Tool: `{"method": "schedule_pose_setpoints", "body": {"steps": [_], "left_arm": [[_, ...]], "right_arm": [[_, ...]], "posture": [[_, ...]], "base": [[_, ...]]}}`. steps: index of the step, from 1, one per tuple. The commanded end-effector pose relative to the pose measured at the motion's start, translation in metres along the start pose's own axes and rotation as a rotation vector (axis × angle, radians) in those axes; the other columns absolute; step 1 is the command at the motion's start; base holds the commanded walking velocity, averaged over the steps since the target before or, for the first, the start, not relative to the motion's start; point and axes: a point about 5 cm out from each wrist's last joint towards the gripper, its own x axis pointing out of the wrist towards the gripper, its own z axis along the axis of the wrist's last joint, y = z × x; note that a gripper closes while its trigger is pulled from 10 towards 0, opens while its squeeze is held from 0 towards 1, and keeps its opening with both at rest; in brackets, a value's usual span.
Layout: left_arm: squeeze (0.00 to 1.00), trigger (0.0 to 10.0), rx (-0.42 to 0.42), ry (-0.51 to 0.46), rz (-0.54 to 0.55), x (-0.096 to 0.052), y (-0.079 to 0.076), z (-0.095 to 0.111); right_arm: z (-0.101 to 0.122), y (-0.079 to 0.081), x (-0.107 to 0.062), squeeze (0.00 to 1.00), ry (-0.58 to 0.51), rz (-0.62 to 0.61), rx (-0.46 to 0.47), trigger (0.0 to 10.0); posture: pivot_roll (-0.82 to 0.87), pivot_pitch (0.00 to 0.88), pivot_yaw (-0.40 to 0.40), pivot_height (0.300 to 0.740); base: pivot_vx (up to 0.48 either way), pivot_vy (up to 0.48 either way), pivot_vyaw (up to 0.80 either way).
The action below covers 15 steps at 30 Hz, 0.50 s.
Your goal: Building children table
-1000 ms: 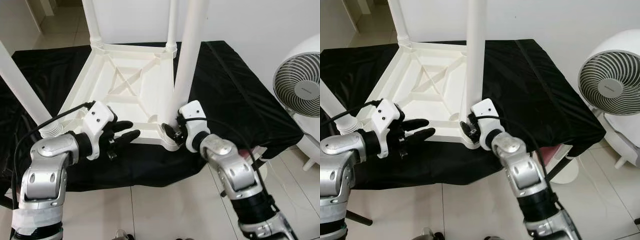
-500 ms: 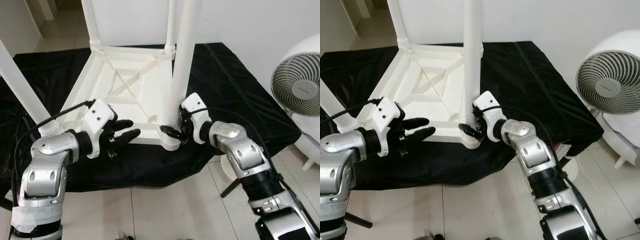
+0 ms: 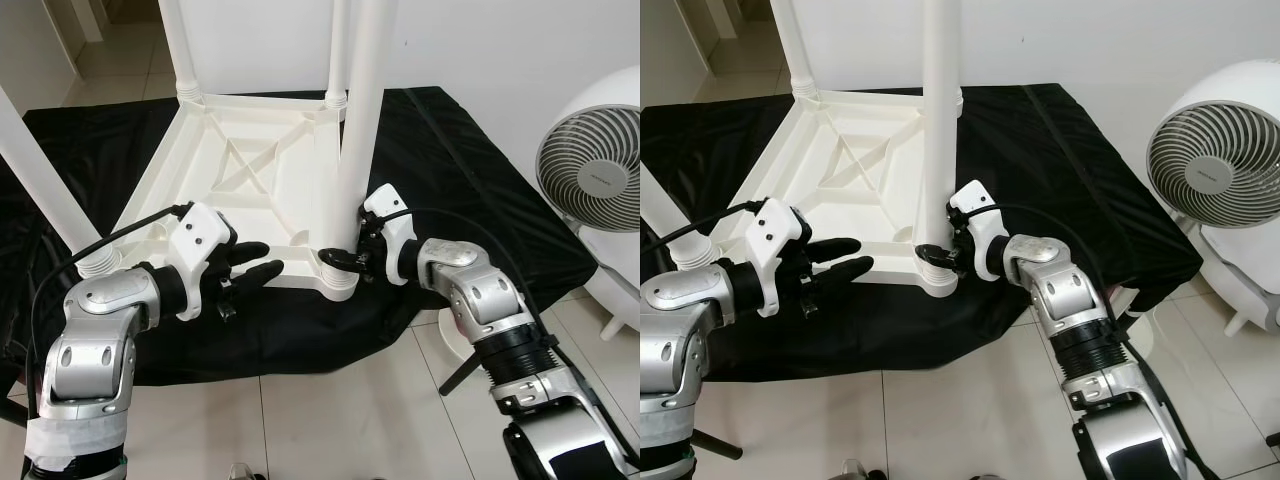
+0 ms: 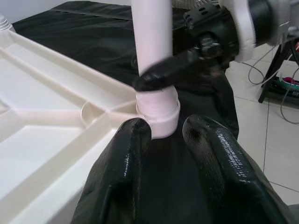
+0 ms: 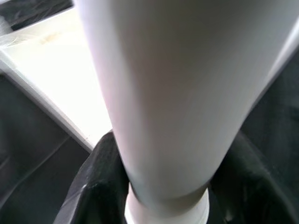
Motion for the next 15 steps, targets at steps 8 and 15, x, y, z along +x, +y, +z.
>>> {"method": "schedule_pose_setpoints", "body": {"steps": [8,15], "left_arm": [[0.00,10.0,-0.014,0.002,0.159,0.003,0.010,-0.002],[0.00,10.0,-0.013,-0.003,0.156,0.005,0.009,0.000]], "right_arm": [[-0.017,0.008,-0.010,0.00,0.010,-0.558,0.214,0.0],[-0.021,0.020,-0.010,0.00,0.000,-0.690,0.267,0.0]], "posture": [[-0.06,0.081,0.033,0.740],[-0.06,0.080,0.031,0.740]], "base": [[0.000,0.000,0.00],[0.000,0.000,0.00]]}}
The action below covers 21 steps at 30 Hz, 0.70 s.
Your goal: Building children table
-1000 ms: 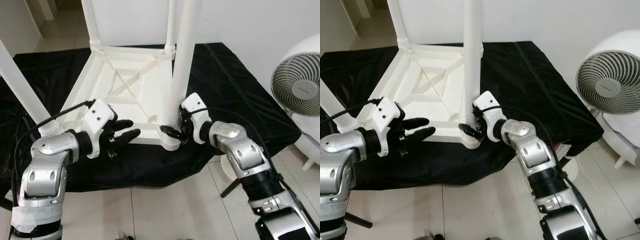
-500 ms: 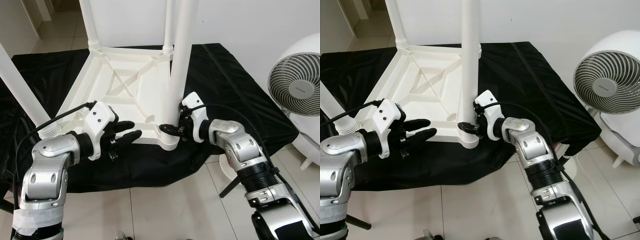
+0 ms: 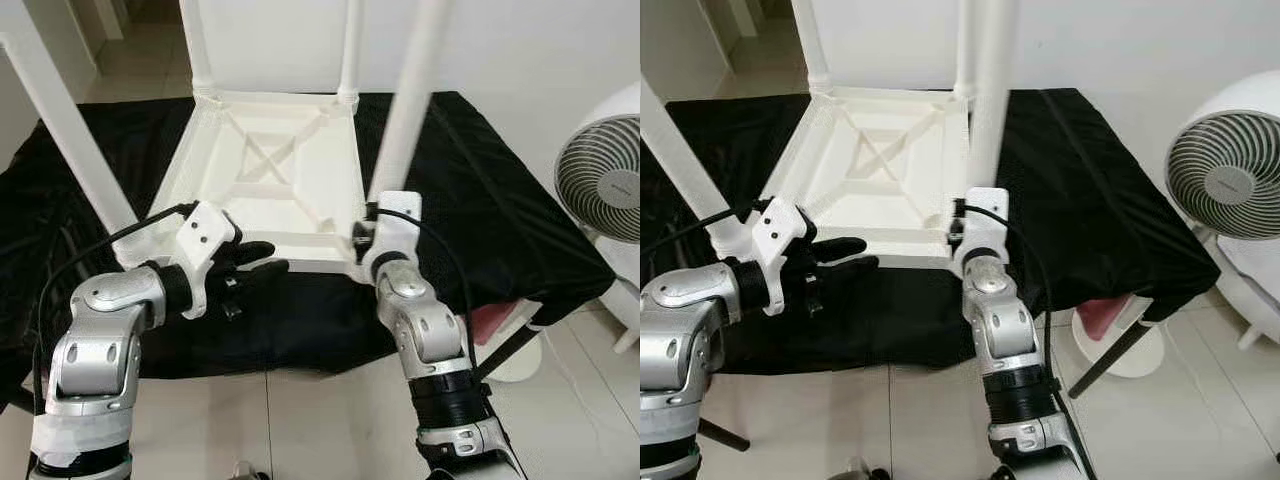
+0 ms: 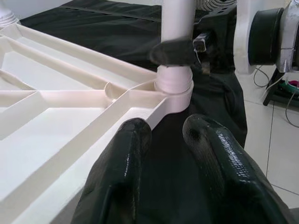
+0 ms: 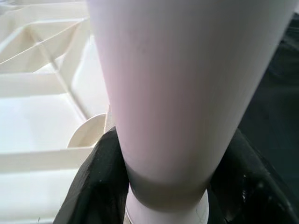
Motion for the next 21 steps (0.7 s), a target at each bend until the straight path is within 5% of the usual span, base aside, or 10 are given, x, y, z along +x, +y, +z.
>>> {"method": "schedule_pose_setpoints", "body": {"steps": [1,4,5,7,8,9,10,17,21], "left_arm": [[0.00,10.0,-0.003,0.000,0.162,0.002,0.007,-0.001],[0.00,10.0,-0.003,0.001,0.164,0.001,0.007,-0.001],[0.00,10.0,-0.004,0.002,0.166,0.001,0.007,-0.001],[0.00,10.0,-0.004,0.002,0.168,0.001,0.007,-0.001],[0.00,10.0,-0.004,0.002,0.168,0.001,0.007,-0.002],[0.00,10.0,-0.004,0.002,0.168,0.001,0.007,-0.002],[0.00,10.0,-0.005,0.001,0.167,0.001,0.007,-0.002],[0.00,10.0,-0.004,0.000,0.165,0.002,0.007,-0.002],[0.00,10.0,-0.003,0.001,0.166,0.002,0.008,-0.002]], "right_arm": [[-0.016,0.010,-0.005,0.00,0.080,-0.014,0.046,0.0],[-0.012,0.016,-0.005,0.00,0.057,0.031,0.026,0.4],[-0.007,0.021,-0.005,0.00,0.020,0.082,0.003,10.0],[-0.002,0.027,-0.006,0.00,-0.012,0.133,-0.017,10.0],[0.003,0.029,-0.008,1.00,-0.034,0.167,-0.020,10.0],[0.006,0.032,-0.008,1.00,-0.046,0.220,-0.020,10.0],[0.010,0.035,-0.009,0.00,-0.065,0.275,-0.025,10.0],[0.024,0.033,-0.010,0.00,-0.105,0.594,-0.158,10.0],[0.024,0.011,0.004,0.00,-0.067,0.686,-0.312,10.0]], "posture": [[-0.05,0.079,0.028,0.740],[-0.05,0.079,0.028,0.740],[-0.05,0.079,0.028,0.740],[-0.05,0.079,0.028,0.740],[-0.05,0.081,0.025,0.740],[-0.06,0.082,0.026,0.740],[-0.06,0.082,0.026,0.740],[-0.06,0.084,0.027,0.740],[-0.05,0.086,0.031,0.740]], "base": [[0.000,0.000,0.00],[0.000,0.000,0.00],[0.000,0.000,0.00],[0.000,0.000,0.00],[0.000,0.000,0.00],[0.000,0.000,0.00],[0.000,0.000,0.00],[0.000,0.000,0.00],[0.000,0.000,0.00]]}}
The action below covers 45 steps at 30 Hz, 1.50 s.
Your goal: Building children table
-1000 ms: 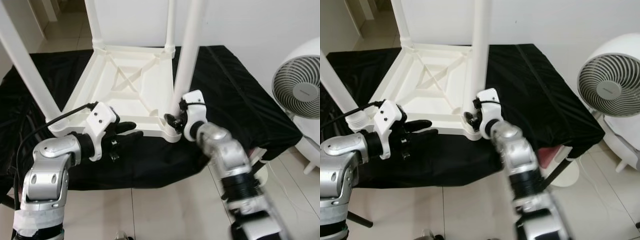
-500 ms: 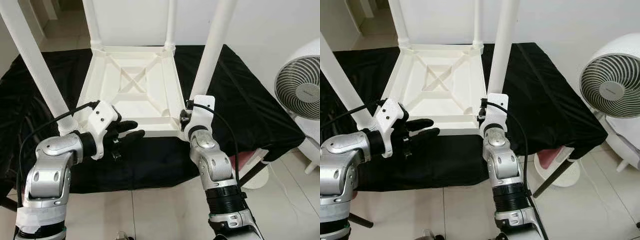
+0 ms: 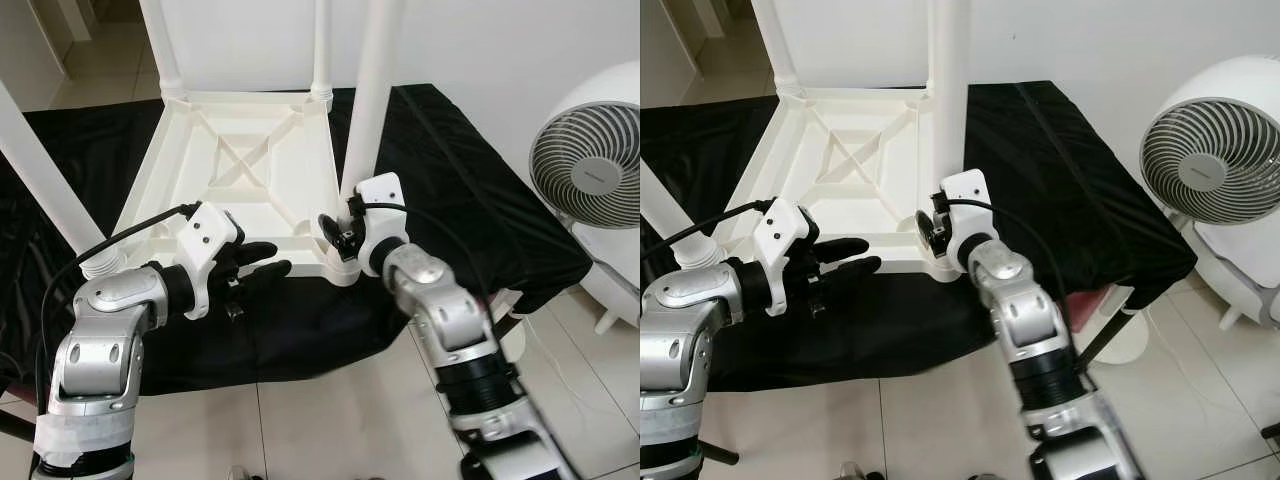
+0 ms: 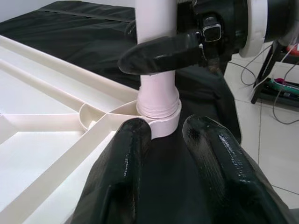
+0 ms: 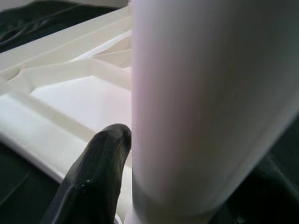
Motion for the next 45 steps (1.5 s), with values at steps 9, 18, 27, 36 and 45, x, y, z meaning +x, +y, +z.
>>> {"method": "schedule_pose_setpoints", "body": {"steps": [9,18,27,36,45], "left_arm": [[0.00,10.0,0.002,0.008,0.180,-0.003,0.010,-0.002],[0.00,10.0,0.001,0.012,0.191,-0.005,0.011,-0.002],[0.00,10.0,0.000,0.012,0.190,-0.004,0.011,-0.003],[0.00,10.0,-0.005,0.008,0.178,-0.002,0.009,-0.003],[0.00,10.0,-0.007,0.000,0.172,0.001,0.008,-0.002]], "right_arm": [[-0.014,-0.017,0.009,0.00,0.128,0.260,-0.017,10.0],[-0.019,-0.014,0.010,0.00,0.134,0.324,0.014,0.0],[-0.025,-0.029,0.014,0.00,0.166,-0.038,0.134,0.0],[-0.039,-0.020,0.002,0.00,0.207,-0.479,0.381,0.0],[-0.035,-0.015,-0.002,0.00,0.175,-0.848,0.513,0.0]], "posture": [[-0.04,0.086,0.029,0.740],[-0.03,0.088,0.027,0.740],[-0.04,0.090,0.026,0.740],[-0.05,0.100,0.028,0.740],[-0.05,0.098,0.023,0.740]], "base": [[0.000,0.000,0.00],[0.000,0.000,0.00],[0.000,0.000,0.00],[0.000,0.000,0.00],[0.000,0.000,0.00]]}}
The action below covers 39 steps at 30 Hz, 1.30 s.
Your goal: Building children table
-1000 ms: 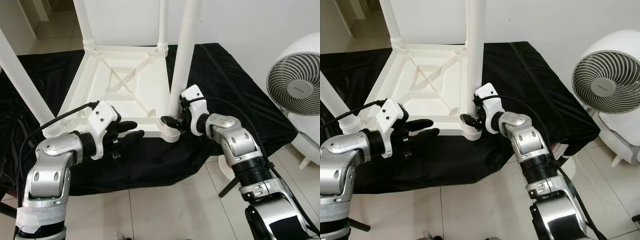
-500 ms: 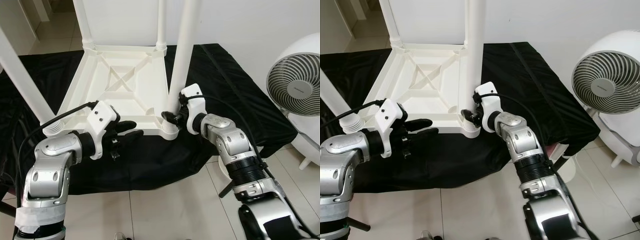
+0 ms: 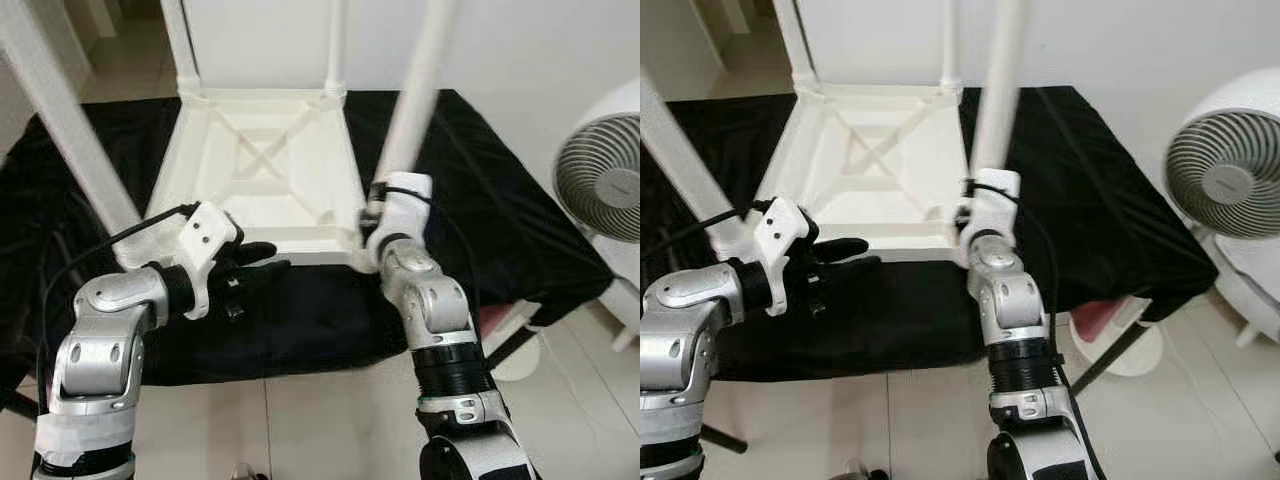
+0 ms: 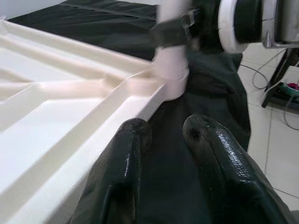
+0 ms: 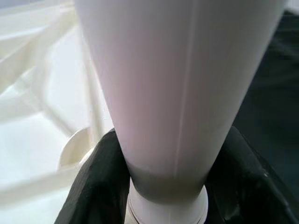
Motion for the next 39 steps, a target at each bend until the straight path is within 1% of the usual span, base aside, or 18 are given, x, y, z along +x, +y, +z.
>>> {"method": "schedule_pose_setpoints", "body": {"steps": [1,3,4,5,6,8,9,12,13,19,20,21,22,28,30,33,36,39], "left_arm": [[0.00,10.0,0.002,-0.001,0.170,0.001,0.007,-0.001],[0.00,10.0,0.001,-0.001,0.171,0.000,0.007,0.000],[0.00,10.0,0.003,0.000,0.174,-0.001,0.007,-0.001],[0.00,10.0,0.003,0.000,0.174,-0.001,0.007,-0.001],[0.00,10.0,0.002,0.001,0.175,-0.001,0.007,-0.001],[0.00,10.0,0.002,0.001,0.176,-0.001,0.007,-0.001],[0.00,10.0,0.002,0.001,0.176,-0.001,0.007,-0.001],[0.00,10.0,0.003,0.001,0.175,0.000,0.007,-0.001],[0.00,10.0,0.004,-0.001,0.174,0.000,0.008,0.000],[0.00,10.0,0.005,-0.003,0.172,0.001,0.008,0.000],[0.00,10.0,0.006,-0.003,0.170,0.001,0.007,0.000],[0.00,10.0,0.006,-0.003,0.170,0.001,0.007,0.000],[0.00,10.0,0.007,-0.003,0.170,0.001,0.007,0.000],[0.00,10.0,0.008,-0.004,0.169,0.000,0.006,0.000],[0.00,10.0,0.009,-0.011,0.173,-0.001,0.006,0.000],[0.00,10.0,0.008,-0.033,0.184,-0.006,0.005,0.003],[0.00,10.0,0.008,-0.057,0.203,-0.011,0.005,0.007],[0.00,10.0,0.010,-0.063,0.211,-0.012,0.005,0.008]], "right_arm": [[-0.015,0.010,-0.004,0.00,0.065,-0.063,0.088,0.0],[-0.012,0.011,-0.003,0.00,0.048,-0.064,0.082,0.0],[-0.006,0.018,-0.004,0.00,0.015,0.015,0.035,0.0],[-0.006,0.018,-0.004,0.00,0.015,0.015,0.035,0.0],[-0.004,0.022,-0.005,0.00,0.002,0.053,0.004,1.1],[-0.003,0.024,-0.006,0.00,-0.010,0.085,-0.027,1.1],[-0.002,0.026,-0.008,0.00,-0.027,0.116,-0.050,10.0],[-0.001,0.031,-0.010,0.00,-0.053,0.214,-0.120,10.0],[-0.002,0.034,-0.012,1.00,-0.067,0.297,-0.151,10.0],[-0.001,0.030,-0.009,1.00,-0.080,0.309,-0.172,10.0],[0.001,0.031,-0.009,0.53,-0.106,0.339,-0.202,10.0],[0.001,0.031,-0.009,0.53,-0.106,0.339,-0.202,10.0],[0.004,0.030,-0.010,0.00,-0.120,0.352,-0.213,10.0],[0.009,0.022,-0.011,0.00,-0.148,0.351,-0.237,10.0],[0.011,0.009,-0.012,0.00,-0.163,0.326,-0.258,10.0],[0.009,-0.011,-0.024,0.00,-0.192,0.327,-0.298,10.0],[0.002,-0.029,-0.046,0.00,-0.241,0.353,-0.341,10.0],[0.000,-0.033,-0.051,0.00,-0.246,0.360,-0.345,10.0]], "posture": [[-0.05,0.098,0.021,0.740],[-0.05,0.098,0.021,0.740],[-0.05,0.098,0.021,0.740],[-0.05,0.098,0.021,0.740],[-0.05,0.098,0.021,0.740],[-0.05,0.098,0.021,0.740],[-0.05,0.094,0.018,0.740],[-0.05,0.092,0.019,0.740],[-0.05,0.091,0.019,0.740],[-0.05,0.089,0.019,0.740],[-0.05,0.088,0.018,0.740],[-0.05,0.088,0.018,0.740],[-0.05,0.087,0.018,0.740],[-0.05,0.083,0.015,0.740],[-0.05,0.081,0.015,0.740],[-0.05,0.086,0.011,0.740],[-0.05,0.094,0.014,0.740],[-0.05,0.094,0.014,0.740]], "base": [[0.000,0.000,0.00],[0.000,0.000,0.00],[0.000,0.000,0.00],[0.000,0.000,0.00],[0.000,0.000,0.00],[0.000,0.000,0.00],[0.000,0.000,0.00],[0.000,0.000,0.00],[0.000,0.000,0.00],[0.000,0.000,0.00],[0.000,0.000,0.00],[0.000,0.000,0.00],[0.000,0.000,0.00],[0.000,0.000,0.00],[0.000,0.000,0.00],[0.000,0.000,0.00],[0.000,0.000,0.00],[0.000,0.000,0.00]]}}
